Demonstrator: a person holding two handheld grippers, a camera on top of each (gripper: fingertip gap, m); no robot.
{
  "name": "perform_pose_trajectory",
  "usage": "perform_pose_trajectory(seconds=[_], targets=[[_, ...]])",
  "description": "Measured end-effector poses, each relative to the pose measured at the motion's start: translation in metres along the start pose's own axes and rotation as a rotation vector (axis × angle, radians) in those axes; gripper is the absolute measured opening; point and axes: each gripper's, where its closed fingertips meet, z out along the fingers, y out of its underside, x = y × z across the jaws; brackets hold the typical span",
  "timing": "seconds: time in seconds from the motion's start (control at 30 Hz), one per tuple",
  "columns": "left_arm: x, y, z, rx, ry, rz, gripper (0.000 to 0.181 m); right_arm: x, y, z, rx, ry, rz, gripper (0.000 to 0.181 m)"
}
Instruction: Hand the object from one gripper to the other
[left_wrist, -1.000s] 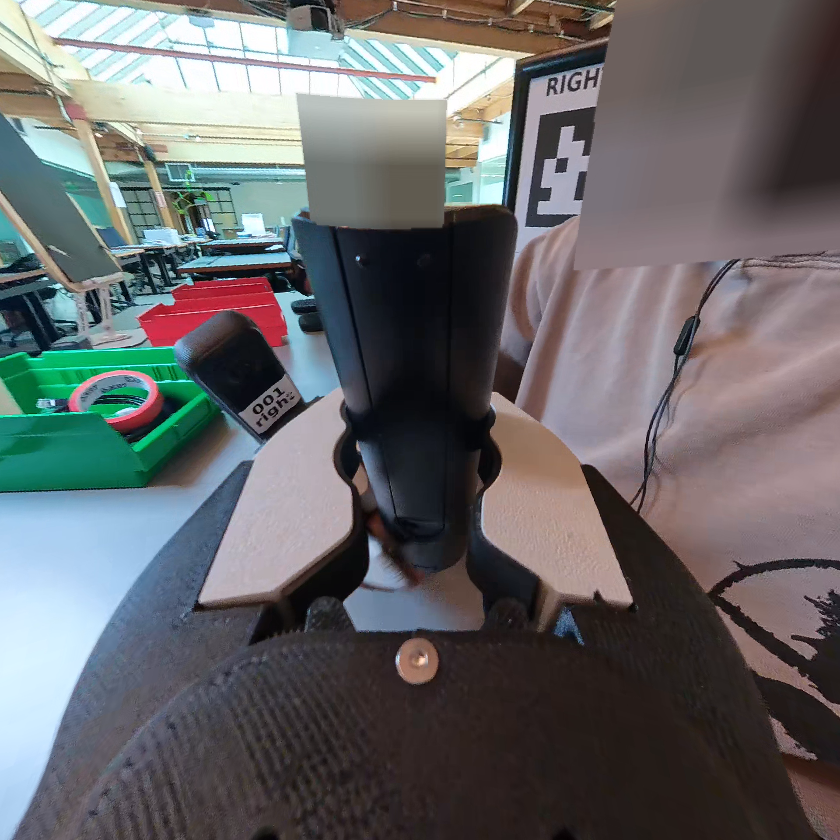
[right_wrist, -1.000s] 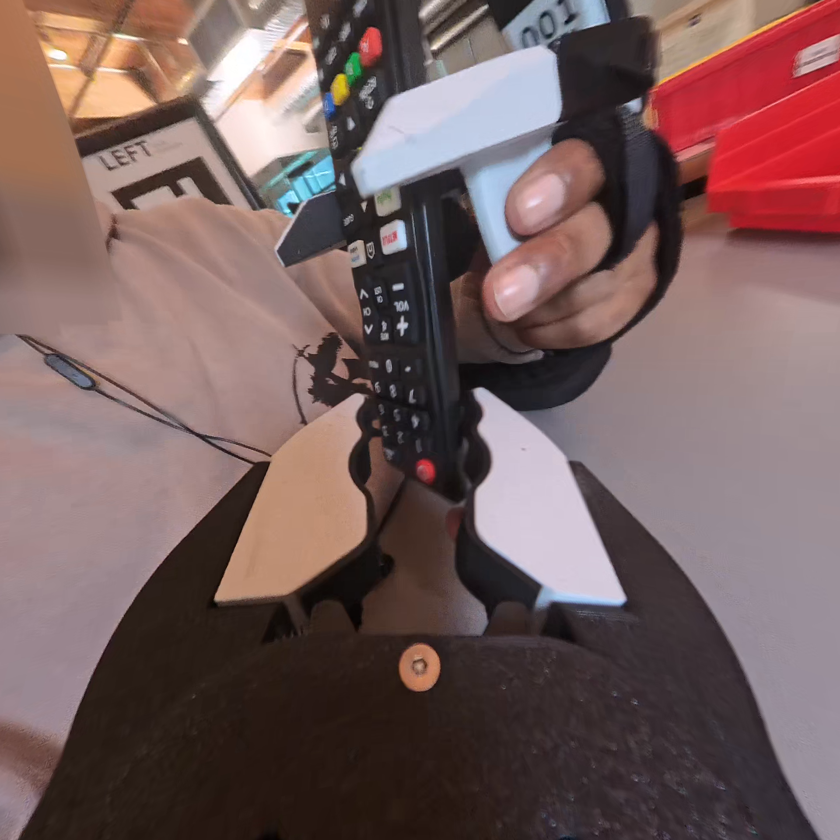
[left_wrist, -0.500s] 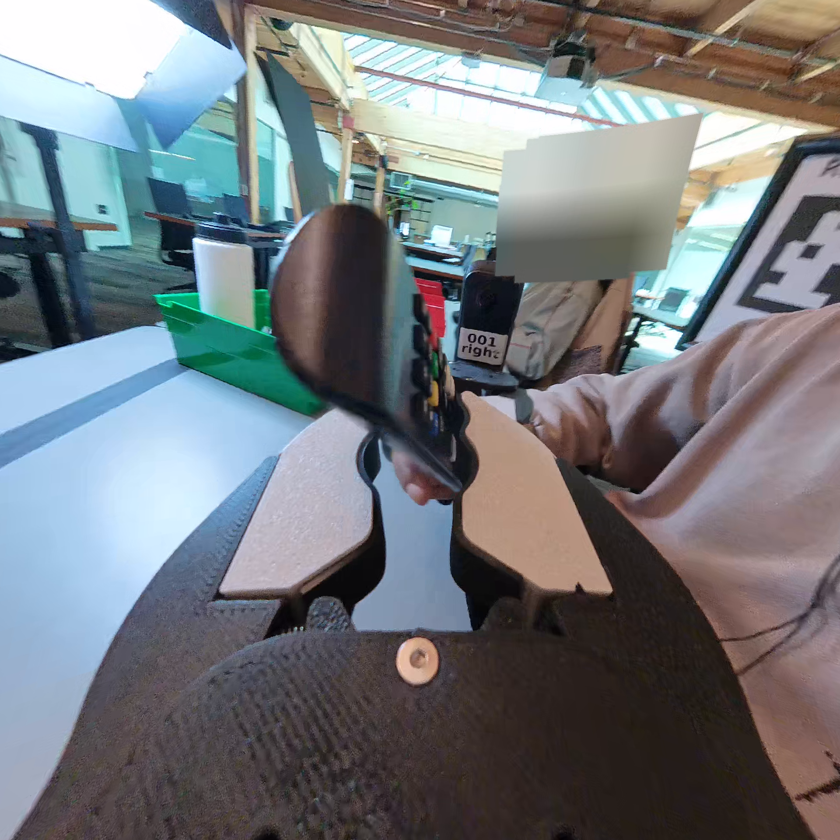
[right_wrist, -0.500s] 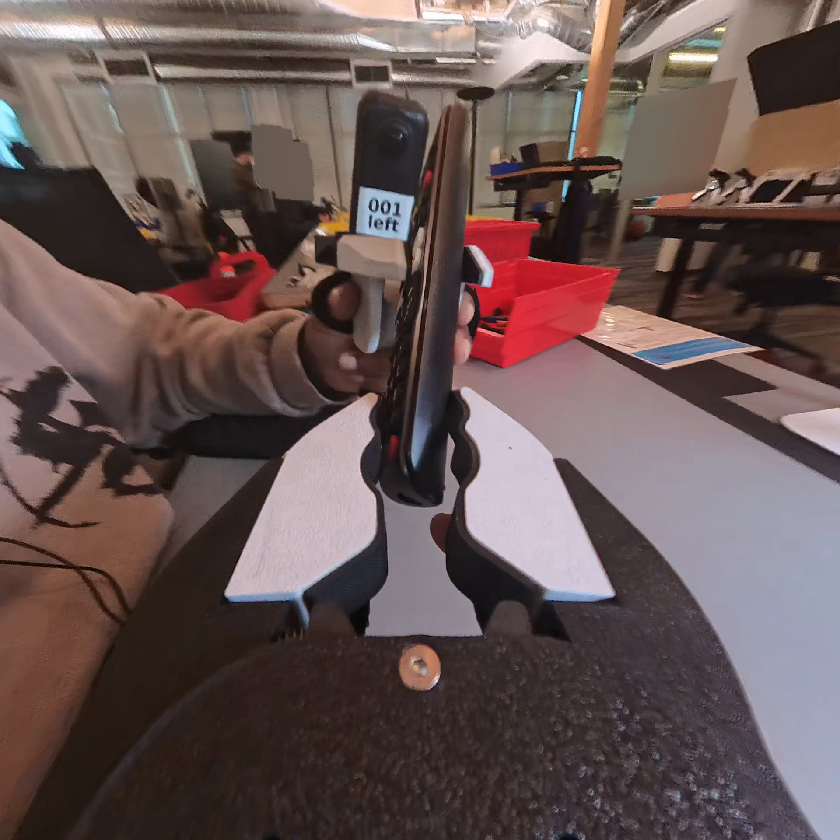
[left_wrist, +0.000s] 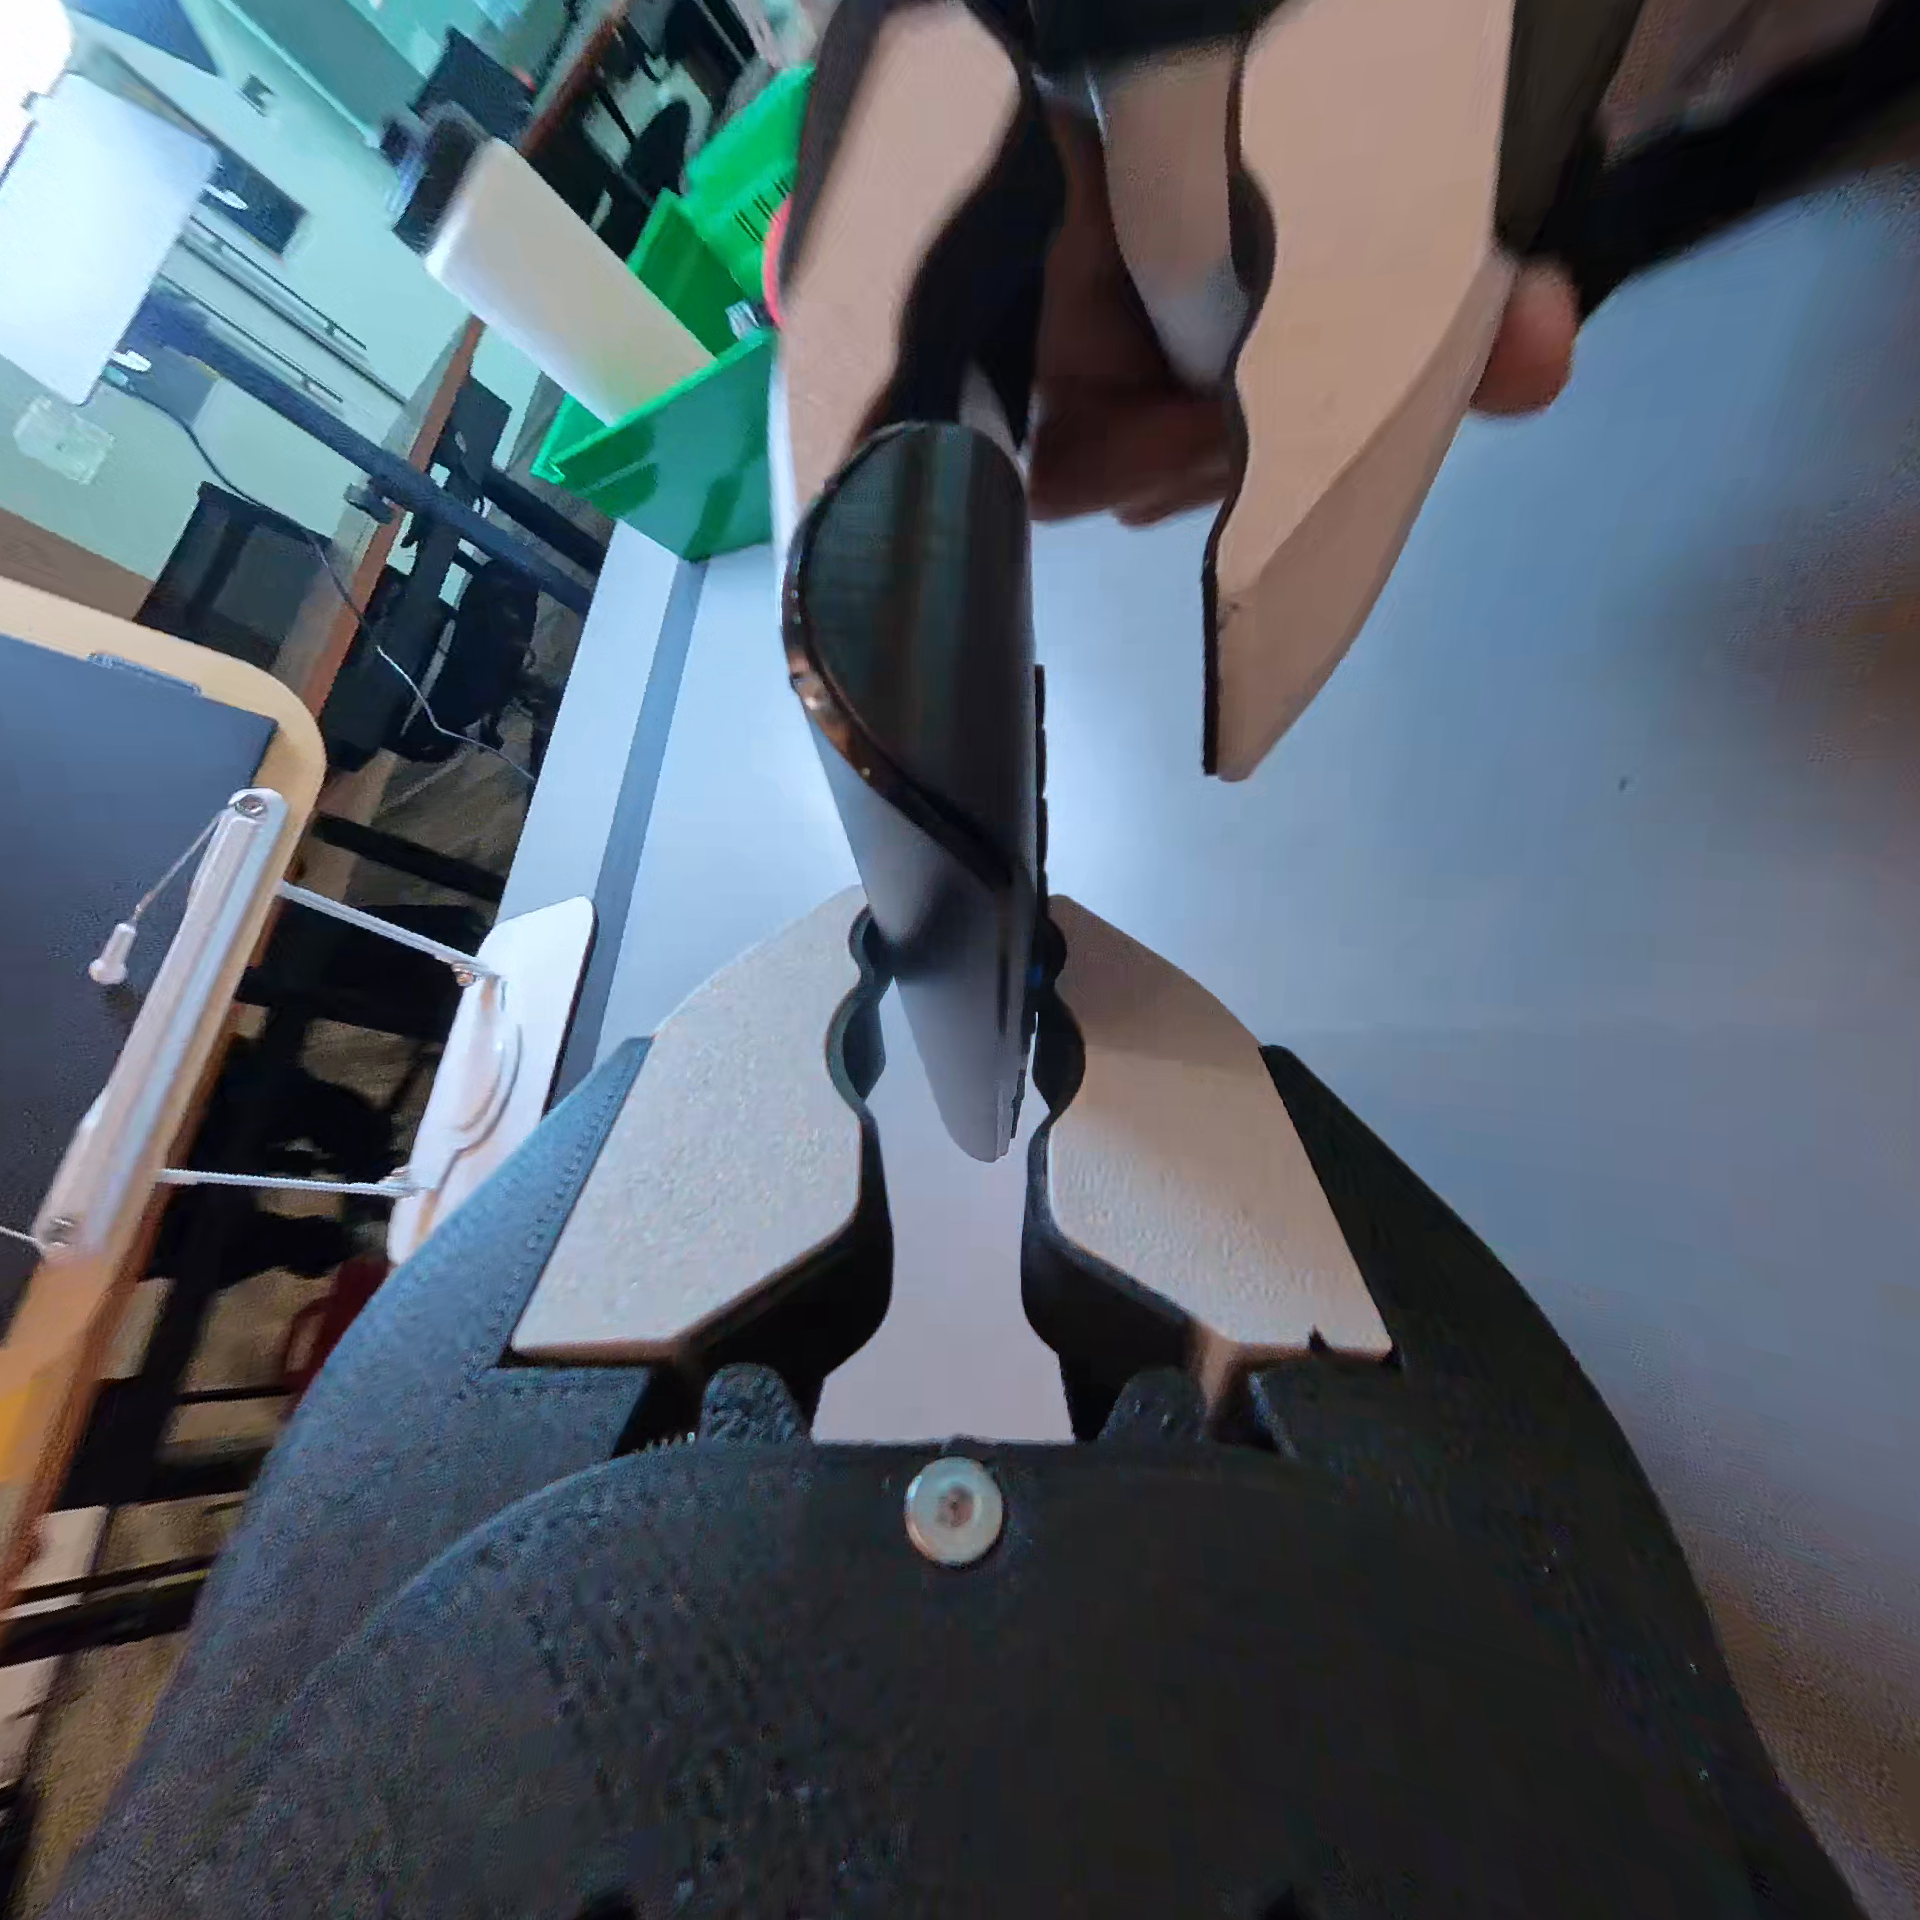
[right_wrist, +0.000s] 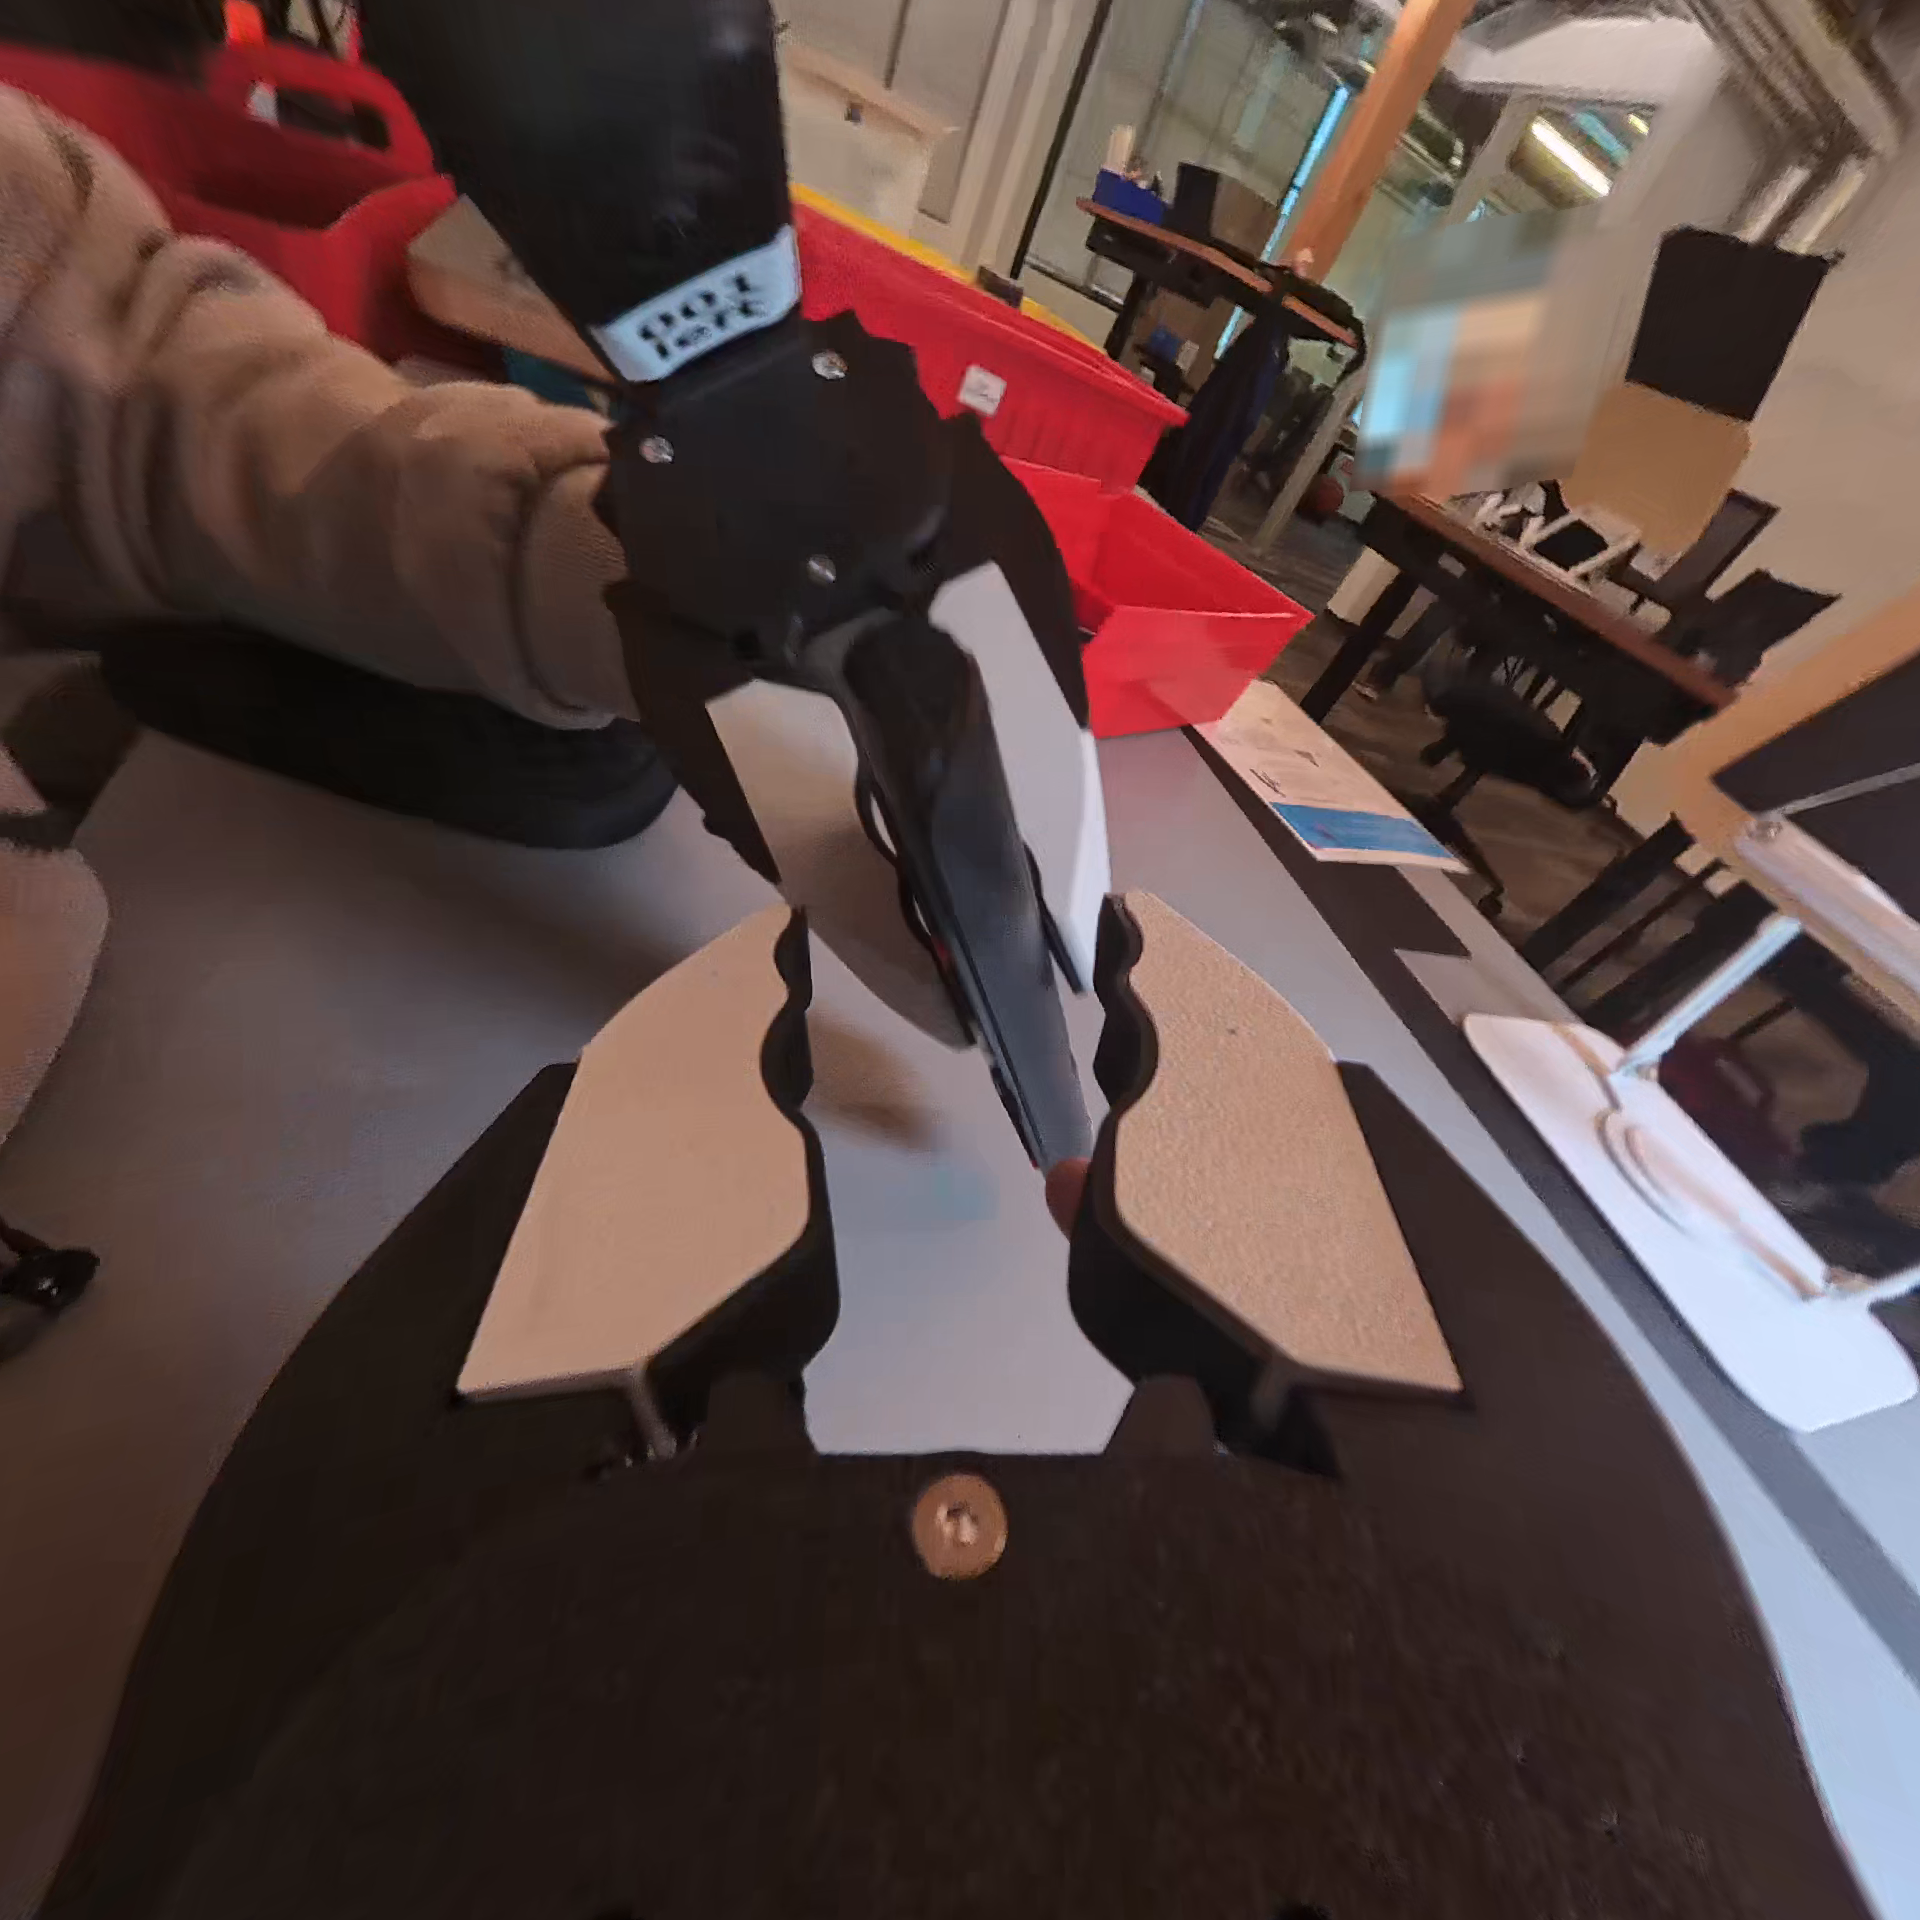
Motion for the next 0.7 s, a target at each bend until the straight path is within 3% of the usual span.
perform_pose_trajectory(seconds=[0.07, 0.13, 0.3, 0.4, 0.53, 0.63, 0.7], targets=[[0.011, 0.004, 0.009, -0.059, 0.008, 0.094, 0.025, -0.014, -0.002, 0.004, -0.013, -0.013, -0.101, 0.049], [0.017, 0.006, 0.014, -0.09, 0.002, 0.165, 0.025, -0.018, -0.003, 0.005, -0.022, 0.028, -0.22, 0.024], [0.002, -0.01, 0.005, 0.051, -0.082, 0.127, 0.027, -0.015, -0.016, -0.004, 0.01, 0.162, -0.501, 0.023], [-0.013, -0.012, -0.007, 0.125, -0.099, 0.007, 0.04, -0.01, -0.02, -0.01, 0.019, 0.226, -0.621, 0.022], [-0.009, -0.001, -0.01, 0.238, 0.185, -0.437, 0.045, -0.006, -0.023, -0.017, 0.04, 0.309, -0.792, 0.023], [-0.006, -0.01, -0.017, 0.44, 0.618, -1.048, 0.046, -0.009, -0.018, -0.015, 0.02, 0.32, -0.929, 0.022], [-0.025, -0.018, -0.022, 0.666, 0.833, -1.445, 0.044, -0.017, -0.012, -0.011, 0.01, 0.295, -0.991, 0.022]])
